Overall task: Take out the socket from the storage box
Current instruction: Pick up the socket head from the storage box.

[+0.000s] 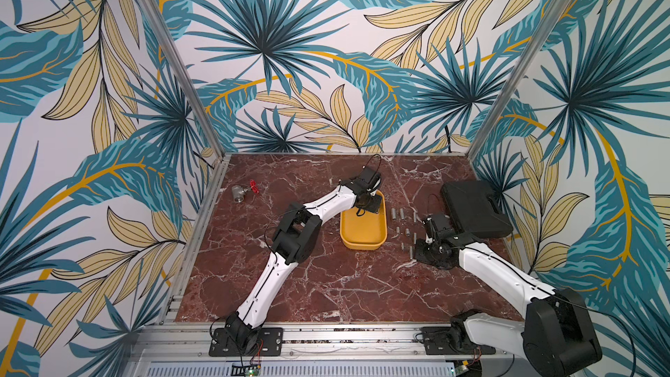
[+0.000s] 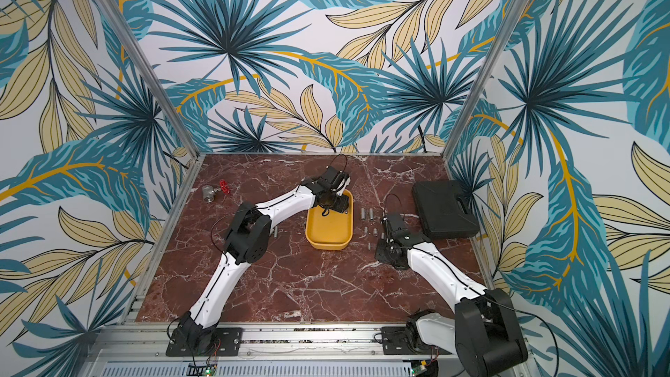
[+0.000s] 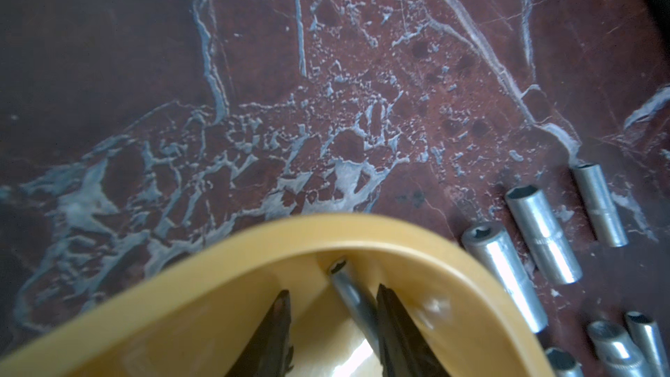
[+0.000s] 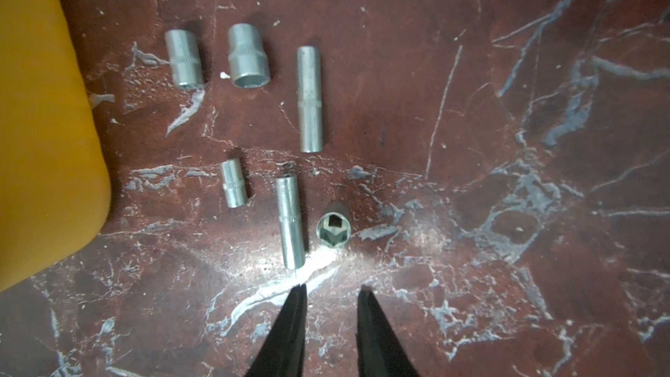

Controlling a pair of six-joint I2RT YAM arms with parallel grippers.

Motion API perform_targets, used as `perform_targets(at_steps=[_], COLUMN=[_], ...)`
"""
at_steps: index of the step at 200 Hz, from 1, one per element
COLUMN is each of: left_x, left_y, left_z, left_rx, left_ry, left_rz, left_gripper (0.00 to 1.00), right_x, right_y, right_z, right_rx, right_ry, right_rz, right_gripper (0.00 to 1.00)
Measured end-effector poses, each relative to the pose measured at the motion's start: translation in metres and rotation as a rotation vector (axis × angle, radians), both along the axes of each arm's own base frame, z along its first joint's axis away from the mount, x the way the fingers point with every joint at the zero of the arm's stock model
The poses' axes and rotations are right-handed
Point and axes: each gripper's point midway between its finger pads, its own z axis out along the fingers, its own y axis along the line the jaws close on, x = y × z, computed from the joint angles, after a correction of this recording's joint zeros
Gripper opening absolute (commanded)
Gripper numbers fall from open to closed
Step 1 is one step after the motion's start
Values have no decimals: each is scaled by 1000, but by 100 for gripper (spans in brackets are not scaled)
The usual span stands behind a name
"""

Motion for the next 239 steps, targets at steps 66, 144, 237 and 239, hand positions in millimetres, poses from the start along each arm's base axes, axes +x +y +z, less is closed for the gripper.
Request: perform_targets(at_steps=[66,144,237,239], left_x=[-3,-16,-29,-29], left_y=[10,38,52,52], left_z=[-1,-8,-6,-6], left_rx=[135,252,265,264], left_ry=[-52,-22,-9,-8], left_rz=[4,3,17,17], left_gripper=[34,26,7,7], right_x=[0,-3,-4,-4], right_y=[0,-1,-1,-1], right_z=[-2,-5,-5,-5], right_rx=[-1,-4,-3,-3], right_ry=[5,14,11,11], right_rz=[0,0,0,0], right_gripper=[27,27,27,27])
